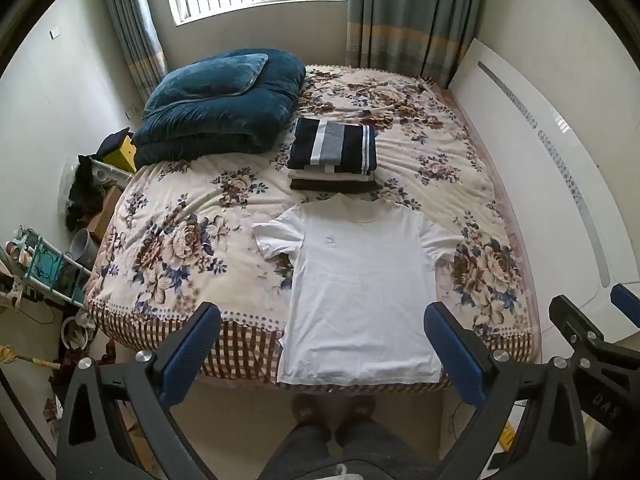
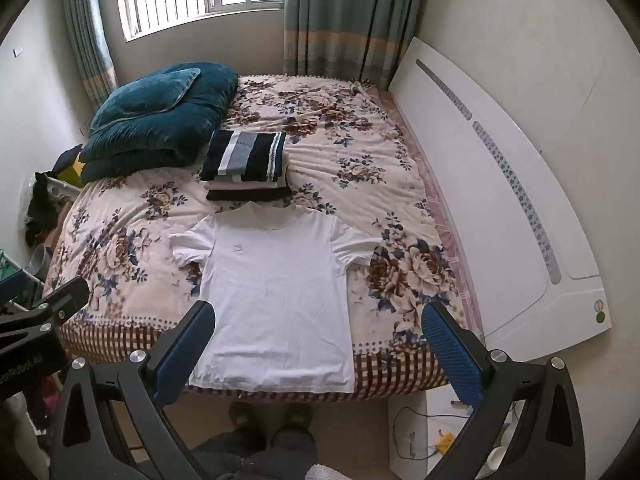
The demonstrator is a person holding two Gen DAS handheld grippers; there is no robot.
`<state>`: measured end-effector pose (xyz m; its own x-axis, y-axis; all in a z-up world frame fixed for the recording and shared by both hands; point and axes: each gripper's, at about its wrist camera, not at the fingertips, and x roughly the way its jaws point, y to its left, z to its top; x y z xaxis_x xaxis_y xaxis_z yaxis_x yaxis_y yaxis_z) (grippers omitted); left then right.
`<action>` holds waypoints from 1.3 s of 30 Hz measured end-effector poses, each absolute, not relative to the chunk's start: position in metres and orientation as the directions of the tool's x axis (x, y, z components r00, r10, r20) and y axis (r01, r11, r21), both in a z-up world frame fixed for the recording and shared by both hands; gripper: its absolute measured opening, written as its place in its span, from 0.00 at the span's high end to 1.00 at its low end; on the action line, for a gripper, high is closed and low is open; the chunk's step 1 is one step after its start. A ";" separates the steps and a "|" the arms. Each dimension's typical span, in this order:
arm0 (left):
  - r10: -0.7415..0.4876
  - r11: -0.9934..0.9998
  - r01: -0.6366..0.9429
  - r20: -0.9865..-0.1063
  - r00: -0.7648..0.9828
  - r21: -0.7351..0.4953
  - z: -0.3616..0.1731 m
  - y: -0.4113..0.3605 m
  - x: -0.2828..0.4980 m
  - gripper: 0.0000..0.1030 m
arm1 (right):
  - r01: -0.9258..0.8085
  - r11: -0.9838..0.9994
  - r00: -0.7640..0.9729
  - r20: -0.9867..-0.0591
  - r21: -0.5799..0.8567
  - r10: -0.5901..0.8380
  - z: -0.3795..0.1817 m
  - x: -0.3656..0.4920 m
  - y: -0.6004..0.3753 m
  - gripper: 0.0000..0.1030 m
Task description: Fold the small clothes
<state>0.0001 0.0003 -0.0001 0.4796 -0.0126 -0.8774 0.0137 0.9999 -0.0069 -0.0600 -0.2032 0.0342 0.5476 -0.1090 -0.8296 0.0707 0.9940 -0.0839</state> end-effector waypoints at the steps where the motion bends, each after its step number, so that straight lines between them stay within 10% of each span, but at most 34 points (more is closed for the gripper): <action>1: -0.012 1.000 0.013 -0.877 0.480 -0.007 0.000 0.001 0.000 0.00 | 0.071 0.994 0.546 -0.831 -0.087 -0.111 0.034 -0.060 -0.203 0.00; 39: -0.021 1.000 0.013 -0.866 0.500 -0.017 0.008 0.001 0.011 0.00 | 0.067 0.992 0.553 -0.824 -0.104 -0.124 0.052 -0.049 -0.195 0.00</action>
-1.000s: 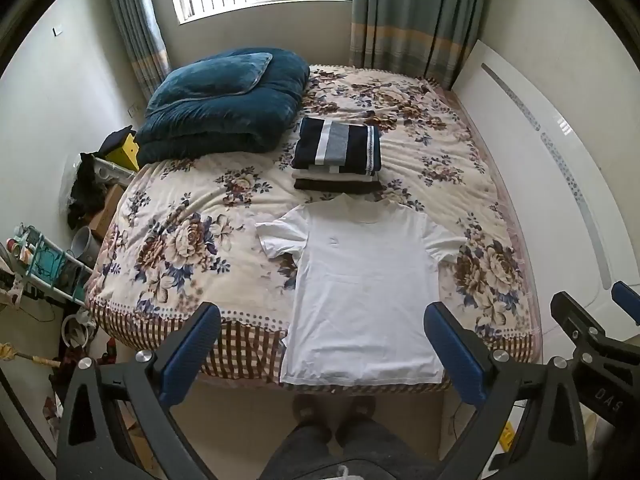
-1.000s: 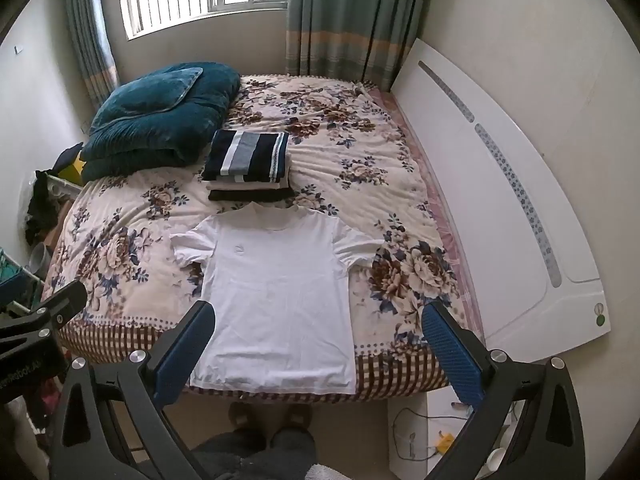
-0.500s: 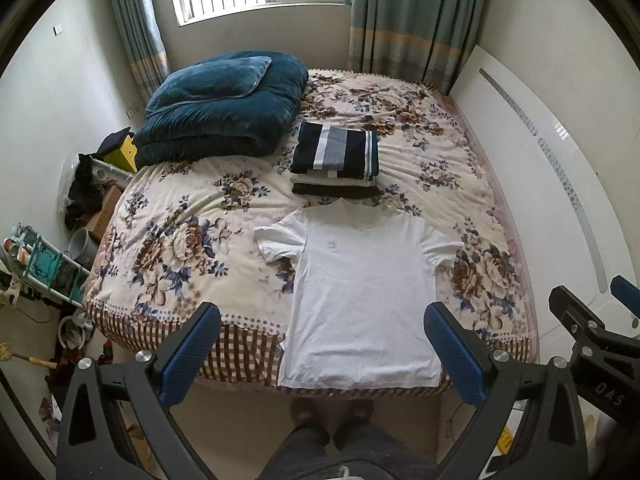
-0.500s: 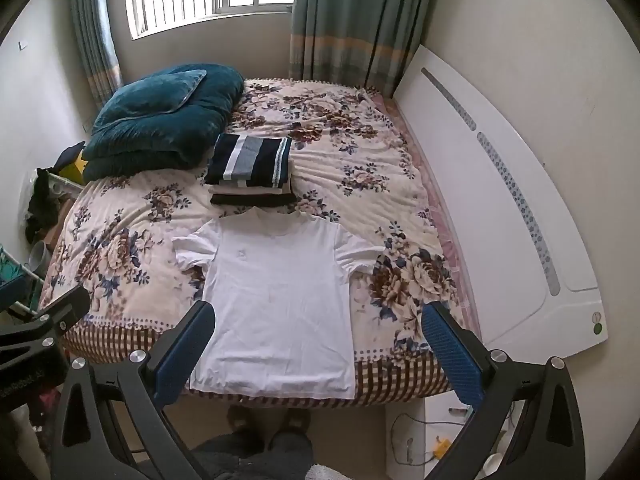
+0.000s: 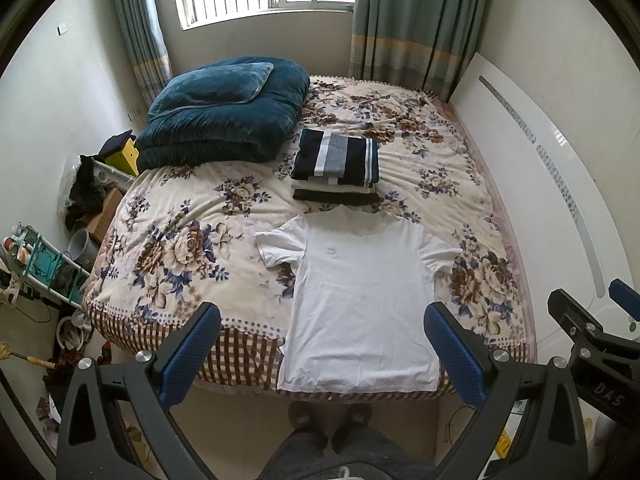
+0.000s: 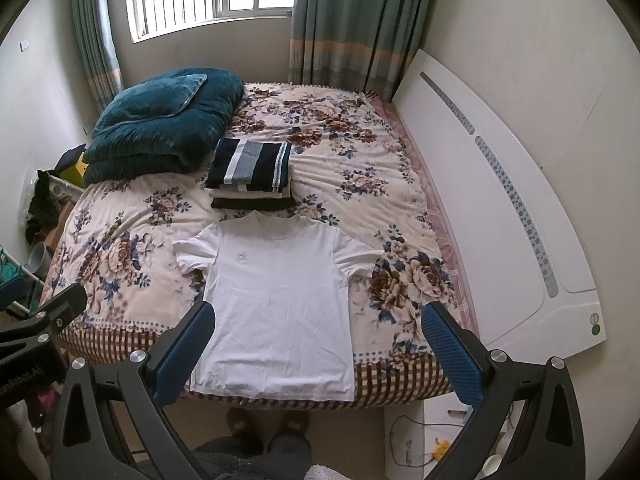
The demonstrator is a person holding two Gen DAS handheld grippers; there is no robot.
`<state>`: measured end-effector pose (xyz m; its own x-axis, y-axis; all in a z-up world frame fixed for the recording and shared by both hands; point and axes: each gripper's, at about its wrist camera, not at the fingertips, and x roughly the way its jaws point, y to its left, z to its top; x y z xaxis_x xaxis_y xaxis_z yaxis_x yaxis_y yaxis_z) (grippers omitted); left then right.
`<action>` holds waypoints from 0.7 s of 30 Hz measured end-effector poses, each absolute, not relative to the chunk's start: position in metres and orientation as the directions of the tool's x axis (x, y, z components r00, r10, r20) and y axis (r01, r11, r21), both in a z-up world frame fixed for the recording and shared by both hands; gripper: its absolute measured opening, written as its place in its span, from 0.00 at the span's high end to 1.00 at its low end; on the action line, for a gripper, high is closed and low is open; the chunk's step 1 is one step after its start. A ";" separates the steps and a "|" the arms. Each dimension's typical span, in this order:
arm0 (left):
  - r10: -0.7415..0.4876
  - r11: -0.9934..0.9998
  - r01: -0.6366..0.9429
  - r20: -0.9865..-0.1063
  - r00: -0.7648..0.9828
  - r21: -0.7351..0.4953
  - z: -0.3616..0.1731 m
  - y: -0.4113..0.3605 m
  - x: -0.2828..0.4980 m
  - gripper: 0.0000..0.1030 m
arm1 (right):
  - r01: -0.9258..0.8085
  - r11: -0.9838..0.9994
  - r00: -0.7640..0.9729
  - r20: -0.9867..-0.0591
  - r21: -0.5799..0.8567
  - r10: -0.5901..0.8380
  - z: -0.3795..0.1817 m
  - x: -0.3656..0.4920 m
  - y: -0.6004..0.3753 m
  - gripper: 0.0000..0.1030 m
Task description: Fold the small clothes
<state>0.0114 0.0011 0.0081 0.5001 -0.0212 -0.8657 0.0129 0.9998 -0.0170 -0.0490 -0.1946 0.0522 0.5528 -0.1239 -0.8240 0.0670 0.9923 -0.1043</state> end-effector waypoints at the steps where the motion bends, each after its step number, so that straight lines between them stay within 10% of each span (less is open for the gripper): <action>1: -0.019 1.000 0.012 -0.865 0.501 -0.015 0.011 0.000 0.015 0.00 | 0.066 0.992 0.555 -0.823 -0.103 -0.123 0.056 -0.049 -0.195 0.00; 21: -0.023 1.000 0.009 -0.859 0.512 -0.021 0.024 -0.003 0.020 0.00 | 0.056 0.993 0.567 -0.815 -0.105 -0.119 0.076 -0.044 -0.188 0.00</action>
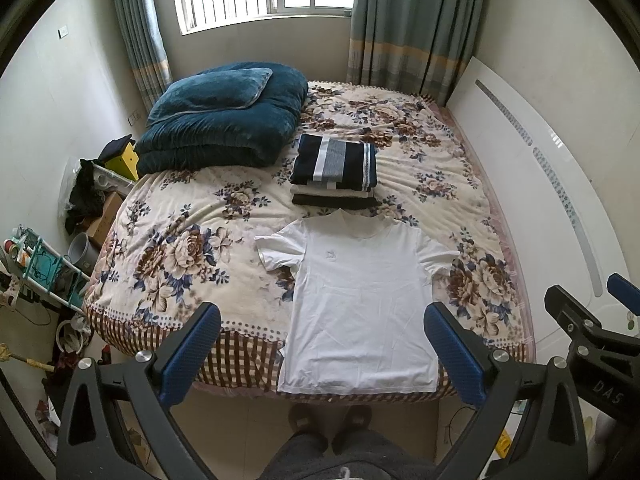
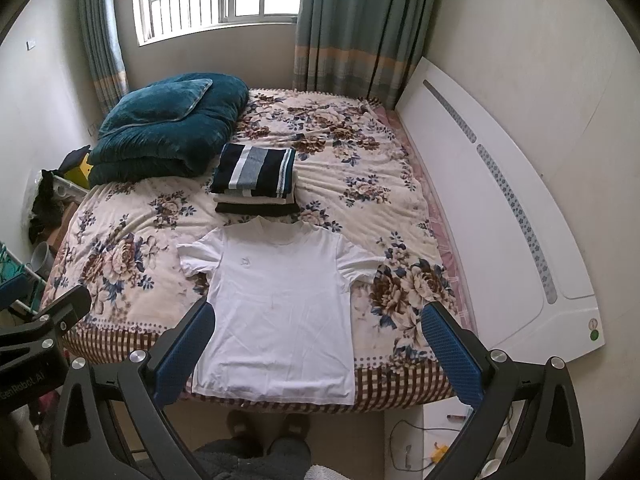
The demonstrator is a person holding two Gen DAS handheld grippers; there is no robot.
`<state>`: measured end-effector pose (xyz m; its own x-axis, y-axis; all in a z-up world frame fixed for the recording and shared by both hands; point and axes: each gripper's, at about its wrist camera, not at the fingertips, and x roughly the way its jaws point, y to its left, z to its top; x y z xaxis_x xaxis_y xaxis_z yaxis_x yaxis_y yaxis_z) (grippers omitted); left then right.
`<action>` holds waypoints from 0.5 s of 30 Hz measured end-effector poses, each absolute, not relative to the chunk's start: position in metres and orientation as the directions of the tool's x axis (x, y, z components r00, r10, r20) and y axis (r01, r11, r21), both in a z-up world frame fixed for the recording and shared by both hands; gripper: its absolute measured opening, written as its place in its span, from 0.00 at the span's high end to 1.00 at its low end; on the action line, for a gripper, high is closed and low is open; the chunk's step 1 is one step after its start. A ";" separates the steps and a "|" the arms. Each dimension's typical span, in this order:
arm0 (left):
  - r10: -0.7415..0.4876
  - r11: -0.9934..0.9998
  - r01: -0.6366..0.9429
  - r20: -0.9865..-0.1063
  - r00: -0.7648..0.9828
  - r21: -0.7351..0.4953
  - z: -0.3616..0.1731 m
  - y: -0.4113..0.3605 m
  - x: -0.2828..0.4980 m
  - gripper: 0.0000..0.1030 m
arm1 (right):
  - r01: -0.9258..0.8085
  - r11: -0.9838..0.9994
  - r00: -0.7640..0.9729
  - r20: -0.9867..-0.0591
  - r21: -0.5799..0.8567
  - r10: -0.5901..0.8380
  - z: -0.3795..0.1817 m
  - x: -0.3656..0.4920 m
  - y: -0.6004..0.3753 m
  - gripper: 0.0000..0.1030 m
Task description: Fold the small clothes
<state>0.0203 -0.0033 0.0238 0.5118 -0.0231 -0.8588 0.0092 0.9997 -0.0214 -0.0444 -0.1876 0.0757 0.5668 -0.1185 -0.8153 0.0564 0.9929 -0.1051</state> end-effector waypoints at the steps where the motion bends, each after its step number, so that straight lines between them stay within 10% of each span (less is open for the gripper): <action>1: -0.024 1.000 0.009 -0.859 0.512 -0.023 0.024 -0.003 0.020 0.00 | 0.056 0.993 0.568 -0.815 -0.105 -0.119 0.076 -0.044 -0.187 0.00; 15: -0.026 1.000 0.008 -0.855 0.517 -0.025 0.025 -0.004 0.020 0.00 | 0.057 0.993 0.573 -0.811 -0.106 -0.120 0.076 -0.047 -0.184 0.00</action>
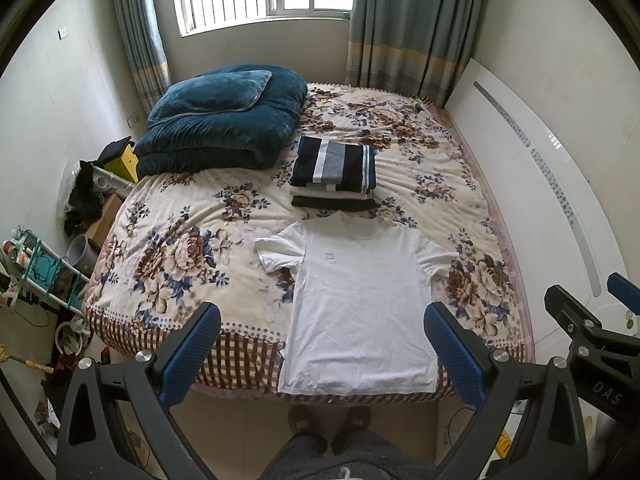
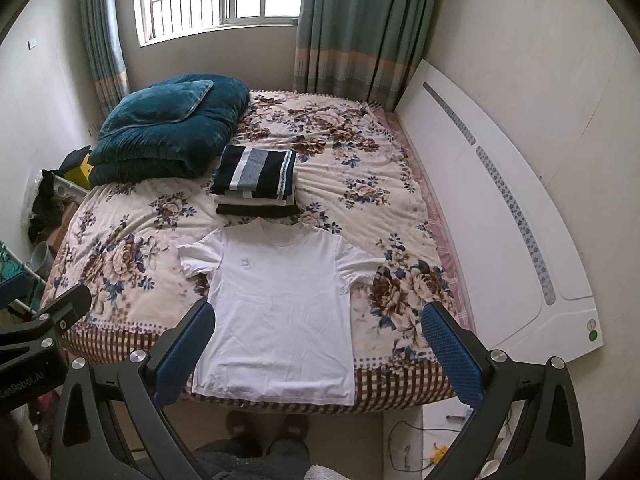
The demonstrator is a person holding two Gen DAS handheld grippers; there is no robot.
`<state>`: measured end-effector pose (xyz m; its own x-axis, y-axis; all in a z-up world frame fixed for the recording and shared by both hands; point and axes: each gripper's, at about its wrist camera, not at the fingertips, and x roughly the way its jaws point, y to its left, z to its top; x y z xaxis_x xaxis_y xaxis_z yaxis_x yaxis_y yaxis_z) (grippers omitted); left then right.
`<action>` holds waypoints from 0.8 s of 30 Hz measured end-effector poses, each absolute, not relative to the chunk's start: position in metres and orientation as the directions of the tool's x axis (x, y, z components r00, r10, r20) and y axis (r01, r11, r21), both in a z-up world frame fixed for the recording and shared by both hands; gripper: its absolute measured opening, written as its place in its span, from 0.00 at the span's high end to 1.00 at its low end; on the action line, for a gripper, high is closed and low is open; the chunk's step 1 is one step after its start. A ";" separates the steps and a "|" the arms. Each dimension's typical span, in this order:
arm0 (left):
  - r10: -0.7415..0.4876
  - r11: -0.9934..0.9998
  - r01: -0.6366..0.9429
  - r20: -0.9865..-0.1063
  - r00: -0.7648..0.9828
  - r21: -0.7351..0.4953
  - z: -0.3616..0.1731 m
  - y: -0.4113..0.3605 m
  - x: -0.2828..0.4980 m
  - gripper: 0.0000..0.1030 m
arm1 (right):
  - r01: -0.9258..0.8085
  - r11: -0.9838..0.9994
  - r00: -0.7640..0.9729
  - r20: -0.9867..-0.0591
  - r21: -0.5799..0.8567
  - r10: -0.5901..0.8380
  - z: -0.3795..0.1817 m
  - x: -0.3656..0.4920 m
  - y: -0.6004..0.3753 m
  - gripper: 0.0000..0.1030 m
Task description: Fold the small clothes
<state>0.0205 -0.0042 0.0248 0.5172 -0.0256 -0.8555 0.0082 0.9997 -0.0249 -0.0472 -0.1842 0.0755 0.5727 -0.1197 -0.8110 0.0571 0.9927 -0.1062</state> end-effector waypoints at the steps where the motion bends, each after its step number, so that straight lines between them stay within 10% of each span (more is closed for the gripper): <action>1: -0.025 1.000 0.009 -0.855 0.518 -0.024 0.024 -0.004 0.020 0.00 | 0.057 0.993 0.573 -0.810 -0.108 -0.121 0.075 -0.048 -0.184 0.00; 24: -0.017 1.000 0.007 -0.844 0.536 -0.016 0.026 -0.006 0.039 0.00 | 0.104 0.990 0.557 -0.819 -0.098 -0.140 0.077 -0.038 -0.182 0.00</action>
